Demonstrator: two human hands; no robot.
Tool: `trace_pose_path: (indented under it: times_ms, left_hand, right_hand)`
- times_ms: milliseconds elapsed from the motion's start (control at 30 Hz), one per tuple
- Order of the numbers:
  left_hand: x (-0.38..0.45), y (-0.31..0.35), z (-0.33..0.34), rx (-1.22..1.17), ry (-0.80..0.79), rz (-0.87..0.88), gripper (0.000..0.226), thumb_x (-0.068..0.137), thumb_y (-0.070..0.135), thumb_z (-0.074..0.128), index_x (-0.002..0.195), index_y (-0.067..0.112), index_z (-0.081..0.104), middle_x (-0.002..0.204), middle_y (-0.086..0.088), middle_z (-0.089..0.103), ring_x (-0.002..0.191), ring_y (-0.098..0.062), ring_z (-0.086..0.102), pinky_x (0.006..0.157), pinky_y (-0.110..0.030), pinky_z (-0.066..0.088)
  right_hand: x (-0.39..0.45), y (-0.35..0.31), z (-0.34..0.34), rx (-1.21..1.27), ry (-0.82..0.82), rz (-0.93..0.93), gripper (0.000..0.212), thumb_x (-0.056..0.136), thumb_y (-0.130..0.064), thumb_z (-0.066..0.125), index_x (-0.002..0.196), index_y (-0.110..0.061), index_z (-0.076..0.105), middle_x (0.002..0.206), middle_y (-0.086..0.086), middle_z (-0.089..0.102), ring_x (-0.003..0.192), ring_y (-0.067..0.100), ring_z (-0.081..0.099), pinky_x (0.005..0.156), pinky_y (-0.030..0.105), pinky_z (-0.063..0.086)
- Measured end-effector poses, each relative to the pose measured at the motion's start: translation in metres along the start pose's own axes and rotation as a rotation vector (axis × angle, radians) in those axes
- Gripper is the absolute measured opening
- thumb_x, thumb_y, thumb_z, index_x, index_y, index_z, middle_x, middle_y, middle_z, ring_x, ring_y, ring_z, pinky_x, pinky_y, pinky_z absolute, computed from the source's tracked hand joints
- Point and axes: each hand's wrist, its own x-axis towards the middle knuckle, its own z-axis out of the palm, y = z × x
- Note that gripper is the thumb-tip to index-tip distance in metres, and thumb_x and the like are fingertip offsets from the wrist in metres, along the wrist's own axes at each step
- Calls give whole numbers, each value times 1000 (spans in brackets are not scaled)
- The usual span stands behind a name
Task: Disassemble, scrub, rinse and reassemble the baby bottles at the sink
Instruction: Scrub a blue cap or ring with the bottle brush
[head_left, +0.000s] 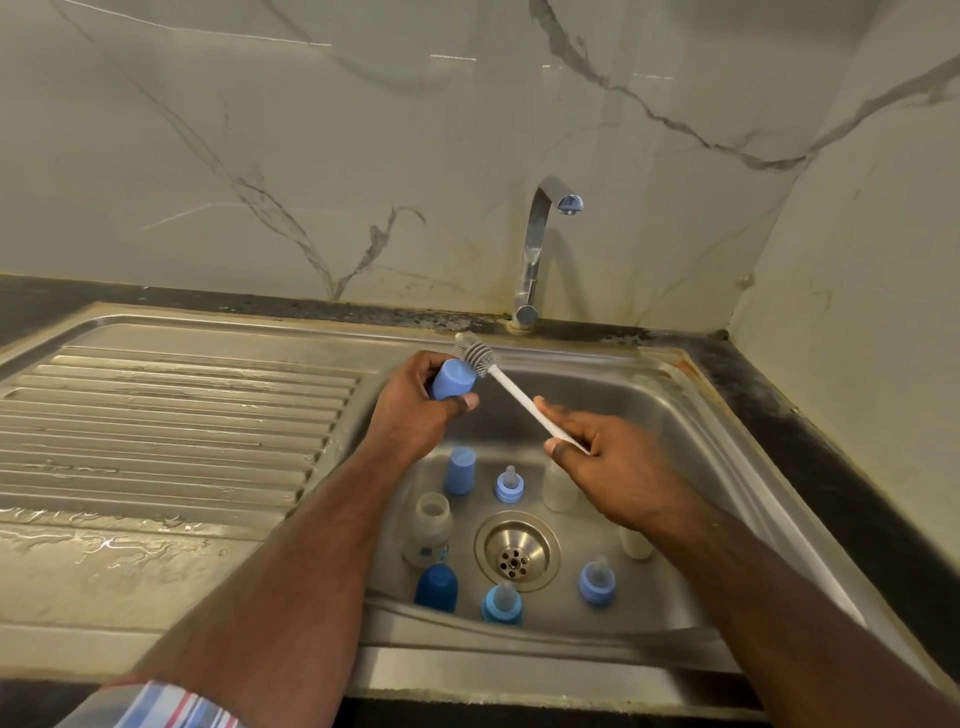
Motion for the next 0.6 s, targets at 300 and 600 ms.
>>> trace_pose_path:
  times_ms: [300,600]
  left_hand:
    - [0,1,0,-56,-6,-26,35,79,17,86,106,22,64,100,4,73,95,-19,70,90,-43,58]
    - [-1,3,2,-67,-24,-31,35,80,19,86,108,22,65,103,2,73,96,-19,70,91,-49,58]
  right_hand:
    - [-2,-2,-1,-1,-6,-4,48,100,-31,58,144,-46,46,141,-24,53,77,-10,56,59,4,38]
    - [-2,-5,1,-6,-16,-9,48,100,-32,57,143,-49,45,129,-27,58,99,11,66,69,13,50]
